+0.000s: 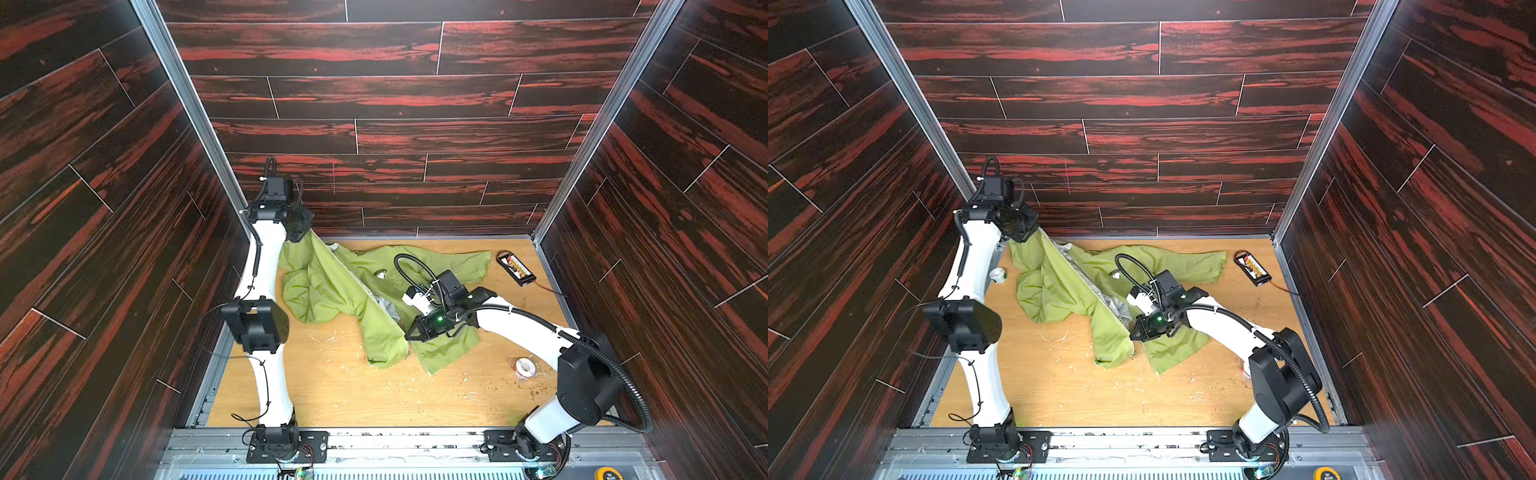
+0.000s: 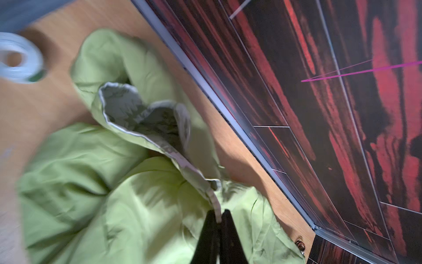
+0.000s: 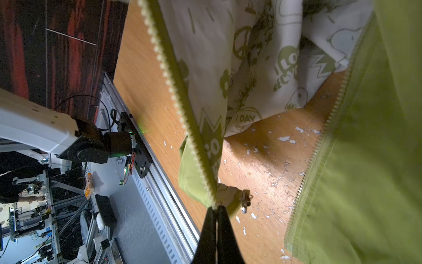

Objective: Zip up the jacket

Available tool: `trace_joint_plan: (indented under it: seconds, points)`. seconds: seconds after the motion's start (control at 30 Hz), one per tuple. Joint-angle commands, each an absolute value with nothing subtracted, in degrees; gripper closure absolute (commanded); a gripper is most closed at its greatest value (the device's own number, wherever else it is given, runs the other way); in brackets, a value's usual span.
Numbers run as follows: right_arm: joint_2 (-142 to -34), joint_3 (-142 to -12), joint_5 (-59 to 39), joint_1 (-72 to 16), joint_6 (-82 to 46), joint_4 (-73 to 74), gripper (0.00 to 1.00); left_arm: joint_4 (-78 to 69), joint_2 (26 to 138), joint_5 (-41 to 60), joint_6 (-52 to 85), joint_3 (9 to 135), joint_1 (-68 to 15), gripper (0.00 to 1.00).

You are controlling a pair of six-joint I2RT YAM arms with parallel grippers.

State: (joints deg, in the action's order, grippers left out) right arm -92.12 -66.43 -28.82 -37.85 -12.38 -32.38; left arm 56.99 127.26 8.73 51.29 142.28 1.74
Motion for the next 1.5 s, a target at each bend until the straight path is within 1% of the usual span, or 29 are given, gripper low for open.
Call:
trace_joint_plan:
  seconds: [0.0,0.1,0.27,0.37,0.4,0.43,0.47,0.5,0.57,0.6,0.63,0.67,0.8,0.9,1.0,1.13,1.2,1.3,1.4,1.47]
  points:
    - [-92.5,-66.6,-30.1,-37.3,-13.0,-37.2,1.00,58.6,135.7,8.9,51.7,151.8,2.0,1.00]
    - [-93.6,-66.2,-31.2,-35.7,-15.0,-36.7,1.00,55.9,141.4,12.0,53.7,156.8,1.3,1.00]
    - [-93.6,-64.3,-31.9,-29.7,-18.7,-36.5,1.00,47.4,146.1,15.6,57.3,154.3,-0.6,1.00]
    - [-93.9,-63.7,-29.2,-25.6,-22.2,-37.7,1.00,41.0,148.1,18.3,61.4,152.6,-1.9,1.00]
    - [-94.0,-63.9,-27.2,-24.8,-23.0,-38.6,0.96,39.1,148.7,18.9,62.6,152.8,-2.3,1.00]
    - [-94.3,-64.3,-24.1,-24.2,-23.8,-40.1,0.90,37.2,149.3,19.5,63.6,153.2,-2.7,0.94]
    - [-94.7,-64.9,-21.4,-23.9,-24.6,-41.7,0.87,36.1,149.7,19.8,64.4,154.2,-2.9,0.89]
    - [-95.1,-65.4,-18.1,-23.5,-25.3,-42.9,0.83,35.3,150.3,19.8,65.1,155.3,-3.1,0.79]
    - [-95.1,-66.1,-14.6,-23.1,-26.7,-43.9,0.73,34.1,150.4,20.4,65.9,156.8,-3.2,0.48]
    - [-94.9,-66.4,-14.1,-23.1,-27.0,-43.9,0.70,34.2,150.1,20.5,65.7,157.0,-3.2,0.38]
    - [-94.7,-66.8,-14.0,-23.1,-27.1,-43.9,0.67,34.8,149.3,20.6,64.8,156.9,-3.2,0.32]
    - [-94.6,-67.3,-13.9,-23.1,-27.1,-43.9,0.65,36.2,148.0,20.3,63.3,156.8,-3.2,0.29]
    - [-94.7,-69.2,-14.1,-24.1,-25.4,-43.5,0.60,43.9,140.3,17.0,55.3,152.5,-3.6,0.25]
    - [-96.2,-70.1,-14.8,-25.4,-24.0,-42.9,0.60,49.3,130.6,13.8,51.1,142.3,-4.0,0.23]
    - [-98.7,-71.1,-15.3,-26.6,-23.4,-42.0,0.61,49.6,119.1,13.5,50.1,122.8,-5.1,0.23]
    - [-101.0,-72.7,-11.2,-26.5,-24.0,-41.5,0.62,38.3,102.8,13.0,55.3,92.4,-7.6,0.25]
    - [-101.3,-73.4,-9.4,-25.9,-24.7,-40.9,0.60,31.2,97.0,14.0,59.1,81.2,-8.9,0.26]
    - [-101.3,-74.5,-9.4,-23.1,-25.8,-39.0,0.56,27.4,93.9,13.3,60.9,72.3,-11.9,0.26]
    - [-101.3,-75.9,-9.1,-19.7,-26.2,-38.0,0.52,26.3,94.6,13.1,60.8,69.2,-12.7,0.25]
    - [-102.0,-76.6,-8.7,-17.7,-26.0,-37.6,0.50,26.2,95.0,11.2,60.5,67.8,-12.7,0.24]
